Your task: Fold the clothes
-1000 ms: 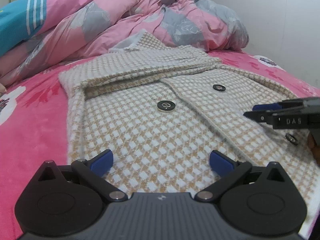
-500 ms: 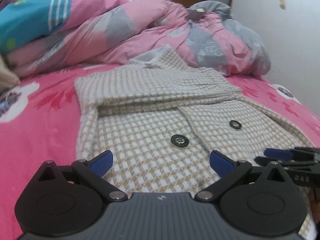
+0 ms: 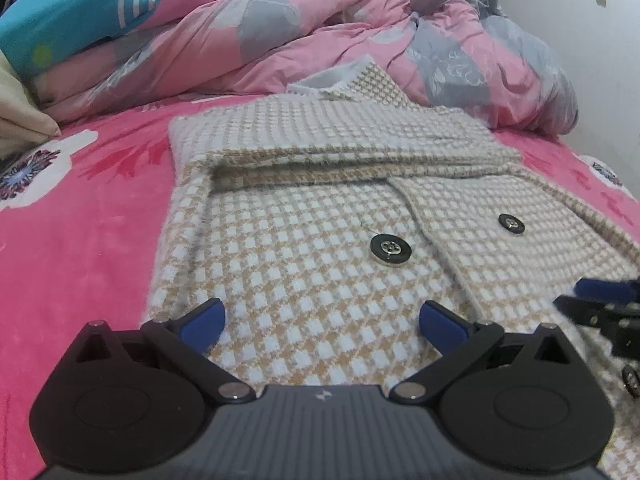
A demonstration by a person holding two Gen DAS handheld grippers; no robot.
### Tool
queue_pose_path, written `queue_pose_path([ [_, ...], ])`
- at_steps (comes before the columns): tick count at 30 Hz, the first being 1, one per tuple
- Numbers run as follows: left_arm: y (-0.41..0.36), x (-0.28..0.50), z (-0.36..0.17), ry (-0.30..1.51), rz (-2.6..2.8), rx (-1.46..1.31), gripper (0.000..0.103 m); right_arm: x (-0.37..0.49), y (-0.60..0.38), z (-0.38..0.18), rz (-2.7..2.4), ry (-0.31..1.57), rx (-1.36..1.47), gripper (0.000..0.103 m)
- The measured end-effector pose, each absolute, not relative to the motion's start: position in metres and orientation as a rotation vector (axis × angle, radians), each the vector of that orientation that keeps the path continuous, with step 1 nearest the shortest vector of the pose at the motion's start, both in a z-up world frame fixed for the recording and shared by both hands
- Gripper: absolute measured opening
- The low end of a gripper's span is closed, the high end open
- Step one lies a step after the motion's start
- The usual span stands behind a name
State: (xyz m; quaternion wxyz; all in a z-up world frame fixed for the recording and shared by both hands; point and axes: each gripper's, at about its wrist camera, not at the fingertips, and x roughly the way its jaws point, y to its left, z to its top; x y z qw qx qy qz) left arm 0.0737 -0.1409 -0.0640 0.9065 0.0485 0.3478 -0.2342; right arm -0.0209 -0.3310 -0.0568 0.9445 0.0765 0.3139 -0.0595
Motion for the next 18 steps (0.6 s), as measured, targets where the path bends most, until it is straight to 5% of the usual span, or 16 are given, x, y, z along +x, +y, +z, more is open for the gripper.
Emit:
queue_pose_path([
  [6,-0.142,0.073,-0.065,0.722,-0.482,0.104,0.103,-0.002,-0.324,-0.031,-0.119,0.65,0.093,0.072],
  [18,-0.143,0.074,-0.065,0.725,-0.477,0.118,0.103,0.04,-0.345,-0.043,-0.15,0.645,0.076,0.08],
])
